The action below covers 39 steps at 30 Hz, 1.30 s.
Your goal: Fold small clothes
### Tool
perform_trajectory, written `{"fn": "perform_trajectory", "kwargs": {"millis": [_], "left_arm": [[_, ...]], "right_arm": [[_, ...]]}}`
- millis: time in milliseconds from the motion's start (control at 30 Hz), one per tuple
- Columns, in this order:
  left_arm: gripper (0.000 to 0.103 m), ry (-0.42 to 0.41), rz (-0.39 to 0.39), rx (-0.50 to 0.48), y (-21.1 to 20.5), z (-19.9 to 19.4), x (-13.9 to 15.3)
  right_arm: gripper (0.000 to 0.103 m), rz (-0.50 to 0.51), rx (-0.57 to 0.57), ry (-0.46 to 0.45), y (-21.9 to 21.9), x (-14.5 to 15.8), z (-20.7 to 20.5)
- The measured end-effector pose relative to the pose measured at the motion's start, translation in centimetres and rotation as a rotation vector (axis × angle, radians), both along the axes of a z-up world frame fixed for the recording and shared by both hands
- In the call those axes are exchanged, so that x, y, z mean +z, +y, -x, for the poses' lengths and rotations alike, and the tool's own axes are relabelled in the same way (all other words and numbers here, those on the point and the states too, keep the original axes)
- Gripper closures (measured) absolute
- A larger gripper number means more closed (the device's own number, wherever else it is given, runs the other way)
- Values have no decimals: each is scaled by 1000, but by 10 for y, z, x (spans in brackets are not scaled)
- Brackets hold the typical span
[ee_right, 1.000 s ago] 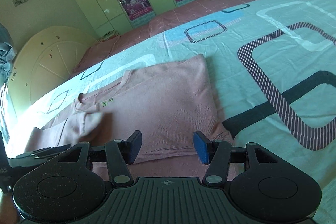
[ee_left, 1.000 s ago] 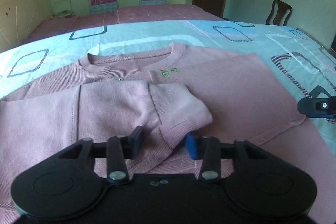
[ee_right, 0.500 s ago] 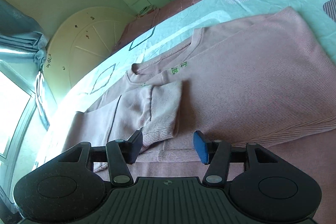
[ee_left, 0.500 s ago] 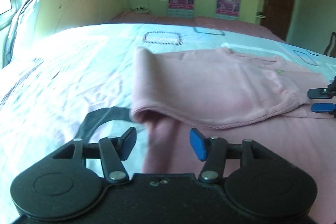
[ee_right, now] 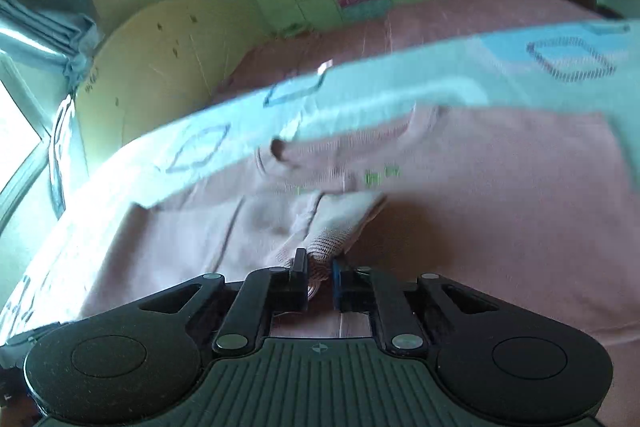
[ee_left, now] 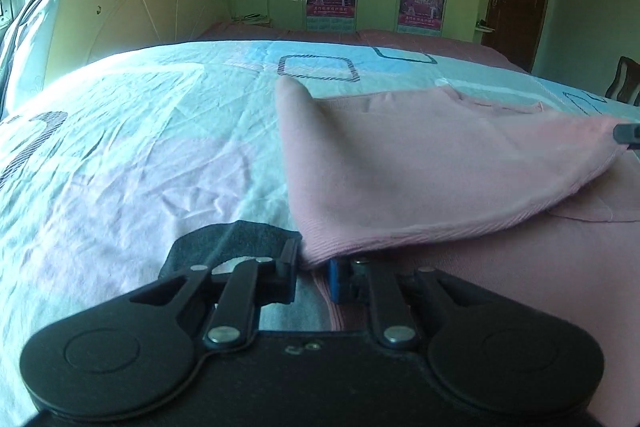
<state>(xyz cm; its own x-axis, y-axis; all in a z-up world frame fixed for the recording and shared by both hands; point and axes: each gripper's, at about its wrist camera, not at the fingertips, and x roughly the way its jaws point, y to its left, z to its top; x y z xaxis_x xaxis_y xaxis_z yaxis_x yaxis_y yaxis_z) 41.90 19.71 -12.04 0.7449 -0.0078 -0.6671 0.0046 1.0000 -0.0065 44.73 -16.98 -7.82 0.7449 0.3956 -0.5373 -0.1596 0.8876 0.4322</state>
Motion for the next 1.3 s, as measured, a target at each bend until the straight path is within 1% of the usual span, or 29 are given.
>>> {"fn": "perform_trajectory", "kwargs": {"millis": [33,67,100,133,167,200,233,267,300,333,367,400,433,500,600,633,667,700,733,767,933,1000,1067,1200,1300], "left_arm": [[90,1,0,-3,0,-1,0],[90,2,-5,-8,-1,-2,0],[90,1,-15,-15,-2,-1,-1],[90,1,-21,-19,-3,-1,-1],[90,2,-25,-22,-5,-2,-1],[90,3,-21,-22,-4,-2,-3],[90,5,-18,-22,-4,-3,-3],[90,7,-17,-23,-4,-3,-3],[90,8,-18,-24,-5,-4,-3],[90,8,-19,-25,-2,-1,-3],[90,7,-20,-27,-1,-1,-4],[91,7,-19,-27,0,0,-4],[91,7,-18,-27,0,0,-4],[91,7,-16,-27,2,1,-4],[91,9,-13,-27,2,0,-5],[91,9,-12,-28,3,0,-5],[91,10,-11,-29,3,0,-5],[91,11,-11,-31,3,-1,-5],[91,11,-11,-31,3,-1,-5],[91,12,-10,-33,3,-1,-5],[91,13,-3,-35,4,-2,-6],[91,12,-2,-36,4,-2,-6],[91,11,-2,-37,4,-1,-6],[91,17,-6,-44,4,-2,-6],[90,22,-6,-56,5,-3,-5]], "right_arm": [[93,17,-21,-43,-6,6,7],[93,53,-33,-67,-11,6,13],[93,88,-28,-44,-14,-2,13],[93,103,-24,21,-17,-16,9],[93,94,-21,101,-20,-33,5],[93,82,-19,156,-22,-46,4],[93,72,-27,169,-24,-53,7],[93,54,-41,161,-27,-53,11],[90,25,-65,156,-31,-53,16],[81,-8,-89,159,-35,-52,18],[59,-33,-114,159,-40,-52,20],[44,-60,-132,149,-46,-51,23],[43,-90,-140,150,-50,-52,22],[43,-173,-156,185,-61,-56,14],[45,-303,-185,214,-75,-58,2],[51,-313,-183,232,-76,-58,-2],[71,-299,-176,253,-75,-60,-6],[87,-273,-163,271,-73,-59,-11],[87,-260,-151,273,-71,-59,-12],[94,-247,-131,263,-68,-57,-11],[96,-120,-92,152,-56,-35,8],[97,-73,-81,132,-51,-31,15],[97,-24,-82,145,-48,-36,16],[97,31,-94,206,-42,-57,18],[97,63,-115,192,-40,-55,18]]}}
